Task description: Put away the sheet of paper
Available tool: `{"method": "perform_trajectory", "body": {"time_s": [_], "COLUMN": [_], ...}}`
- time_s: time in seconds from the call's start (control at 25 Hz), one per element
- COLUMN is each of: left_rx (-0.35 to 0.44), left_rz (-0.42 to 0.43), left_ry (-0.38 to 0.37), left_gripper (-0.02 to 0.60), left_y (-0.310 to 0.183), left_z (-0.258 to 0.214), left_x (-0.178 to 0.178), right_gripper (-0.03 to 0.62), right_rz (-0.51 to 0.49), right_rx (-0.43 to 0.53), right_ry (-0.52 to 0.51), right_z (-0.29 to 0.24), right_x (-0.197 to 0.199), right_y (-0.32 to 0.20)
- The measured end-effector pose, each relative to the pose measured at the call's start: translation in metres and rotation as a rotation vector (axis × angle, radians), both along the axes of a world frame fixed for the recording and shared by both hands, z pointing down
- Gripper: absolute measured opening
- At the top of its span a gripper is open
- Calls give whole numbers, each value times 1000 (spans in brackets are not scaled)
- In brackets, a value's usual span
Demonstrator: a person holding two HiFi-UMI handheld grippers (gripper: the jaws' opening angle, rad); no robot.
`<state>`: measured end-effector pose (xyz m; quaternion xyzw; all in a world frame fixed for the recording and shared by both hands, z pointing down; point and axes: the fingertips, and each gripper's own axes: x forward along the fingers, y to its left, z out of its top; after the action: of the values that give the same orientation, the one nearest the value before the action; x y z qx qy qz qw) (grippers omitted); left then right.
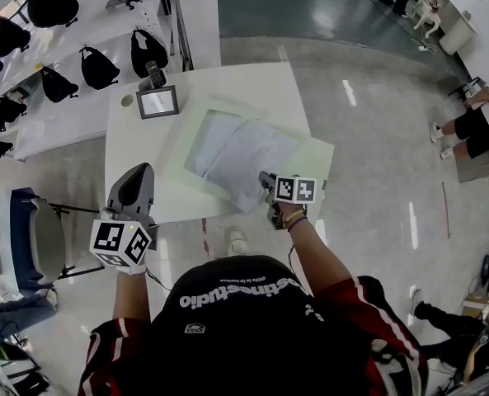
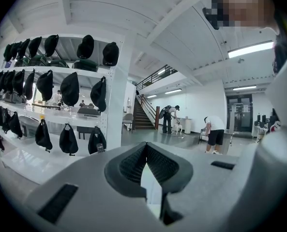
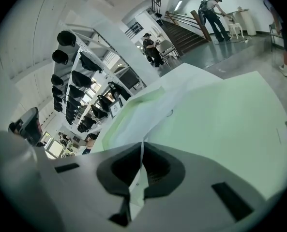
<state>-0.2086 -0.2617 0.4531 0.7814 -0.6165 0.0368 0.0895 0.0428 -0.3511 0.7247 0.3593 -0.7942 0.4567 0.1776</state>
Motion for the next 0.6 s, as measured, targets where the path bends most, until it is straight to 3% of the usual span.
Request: {"method": "perform_trajectory", "body": {"time_s": [0.6], "left_rx": [-3], "left_rz": [-84], "left_ry": [6], "left_gripper": [5], "left_y": [-2], "left_z": [3], "left_x": [-20], "right_gripper": [3], "right_rz": [-61], "right_rx": [-37], "right_ry": [-5], "right_z": [14], "right_x": [-35], "right_y": [-19]}}
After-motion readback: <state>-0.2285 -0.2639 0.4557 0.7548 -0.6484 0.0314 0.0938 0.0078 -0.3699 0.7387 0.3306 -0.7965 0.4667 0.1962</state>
